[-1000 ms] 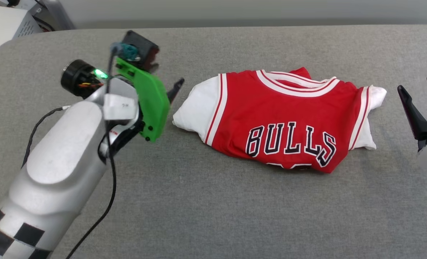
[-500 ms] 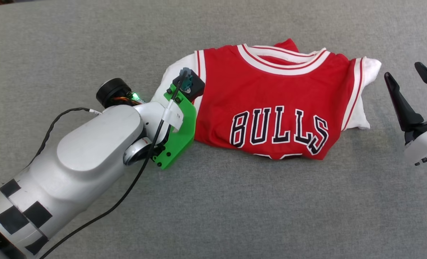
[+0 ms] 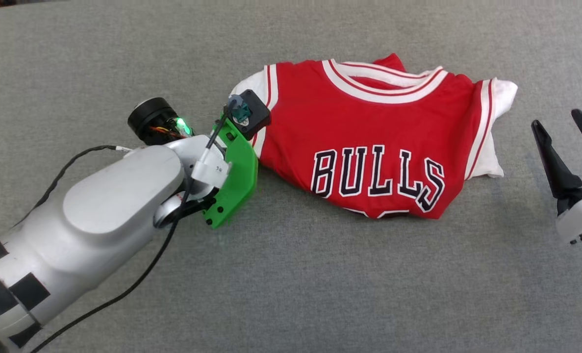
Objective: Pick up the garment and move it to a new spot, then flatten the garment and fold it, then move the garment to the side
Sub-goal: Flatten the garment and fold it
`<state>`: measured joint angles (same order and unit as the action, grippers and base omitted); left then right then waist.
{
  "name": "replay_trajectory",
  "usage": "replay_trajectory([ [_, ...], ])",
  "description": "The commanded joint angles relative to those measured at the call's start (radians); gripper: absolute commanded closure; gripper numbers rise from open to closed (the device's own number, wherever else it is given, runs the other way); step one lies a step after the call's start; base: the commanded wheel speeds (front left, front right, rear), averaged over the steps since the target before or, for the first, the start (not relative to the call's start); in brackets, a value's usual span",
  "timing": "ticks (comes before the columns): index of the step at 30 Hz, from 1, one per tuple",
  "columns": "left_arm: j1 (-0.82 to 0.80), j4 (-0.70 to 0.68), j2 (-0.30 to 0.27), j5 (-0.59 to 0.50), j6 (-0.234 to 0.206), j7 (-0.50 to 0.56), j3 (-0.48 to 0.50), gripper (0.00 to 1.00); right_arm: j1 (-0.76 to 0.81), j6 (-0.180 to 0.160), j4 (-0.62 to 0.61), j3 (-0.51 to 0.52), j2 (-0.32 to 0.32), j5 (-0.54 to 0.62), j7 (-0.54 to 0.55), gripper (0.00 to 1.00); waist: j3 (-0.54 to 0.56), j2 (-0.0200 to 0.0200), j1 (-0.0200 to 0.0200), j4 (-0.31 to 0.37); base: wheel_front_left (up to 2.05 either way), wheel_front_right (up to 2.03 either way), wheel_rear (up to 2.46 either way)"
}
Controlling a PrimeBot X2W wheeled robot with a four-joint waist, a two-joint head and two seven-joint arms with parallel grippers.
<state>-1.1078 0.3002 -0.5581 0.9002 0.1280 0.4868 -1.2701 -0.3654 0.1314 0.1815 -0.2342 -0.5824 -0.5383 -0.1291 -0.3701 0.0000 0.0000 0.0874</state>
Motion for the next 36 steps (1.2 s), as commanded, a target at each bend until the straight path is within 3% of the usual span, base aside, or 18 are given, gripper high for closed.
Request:
replay_trajectory([
  [1, 0.004, -0.018, -0.031, -0.003, 0.002, -0.016, 0.005, 1.00, 0.031, -0.001, 0.006, 0.009, -0.003, -0.012, -0.007, 0.00, 0.069, 0.0000, 0.0000, -0.055, 0.00, 0.00, 0.00],
  [6, 0.028, -0.094, -0.114, -0.013, -0.029, -0.033, 0.014, 1.00, 0.092, -0.001, 0.013, 0.043, 0.001, -0.024, -0.011, 0.00, 0.121, 0.0000, 0.0000, -0.092, 0.00, 0.00, 0.00],
  [12, 0.097, -0.189, -0.228, -0.006, -0.102, -0.033, 0.018, 1.00, 0.150, -0.001, 0.008, 0.072, 0.012, -0.029, -0.006, 0.00, 0.142, 0.0000, 0.0000, -0.111, 0.00, 0.00, 0.00],
  [16, 0.178, -0.214, -0.272, 0.018, -0.150, -0.049, 0.015, 1.00, 0.168, -0.001, 0.002, 0.091, 0.012, -0.029, 0.004, 0.00, 0.131, 0.0000, 0.0000, -0.109, 0.00, 0.00, 0.00],
  [21, 0.295, -0.173, -0.267, 0.070, -0.181, -0.080, 0.010, 1.00, 0.172, -0.001, -0.008, 0.103, 0.012, -0.026, 0.023, 0.00, 0.112, 0.0000, 0.0000, -0.100, 0.00, 0.00, 0.00],
  [30, 0.408, -0.043, -0.160, 0.102, -0.166, -0.174, 0.015, 1.00, 0.169, -0.001, -0.023, 0.115, -0.002, -0.020, 0.053, 0.00, 0.120, 0.0000, 0.0000, -0.107, 0.00, 0.00, 0.00],
  [31, 0.410, -0.036, -0.152, 0.097, -0.173, -0.198, 0.021, 0.22, 0.168, -0.001, -0.026, 0.116, -0.005, -0.018, 0.055, 0.00, 0.127, 0.0000, 0.0000, -0.109, 0.00, 0.00, 0.00],
  [32, 0.415, -0.032, -0.145, 0.094, -0.184, -0.227, 0.030, 0.00, 0.165, -0.001, -0.029, 0.116, -0.008, -0.016, 0.058, 0.00, 0.138, 0.0000, 0.0000, -0.112, 0.00, 0.00, 0.00],
  [36, 0.431, -0.060, -0.135, 0.070, -0.235, -0.342, 0.067, 0.00, 0.154, -0.001, -0.041, 0.124, -0.026, -0.010, 0.070, 0.00, 0.179, 0.0000, 0.0000, -0.131, 0.00, 0.00, 0.00],
])
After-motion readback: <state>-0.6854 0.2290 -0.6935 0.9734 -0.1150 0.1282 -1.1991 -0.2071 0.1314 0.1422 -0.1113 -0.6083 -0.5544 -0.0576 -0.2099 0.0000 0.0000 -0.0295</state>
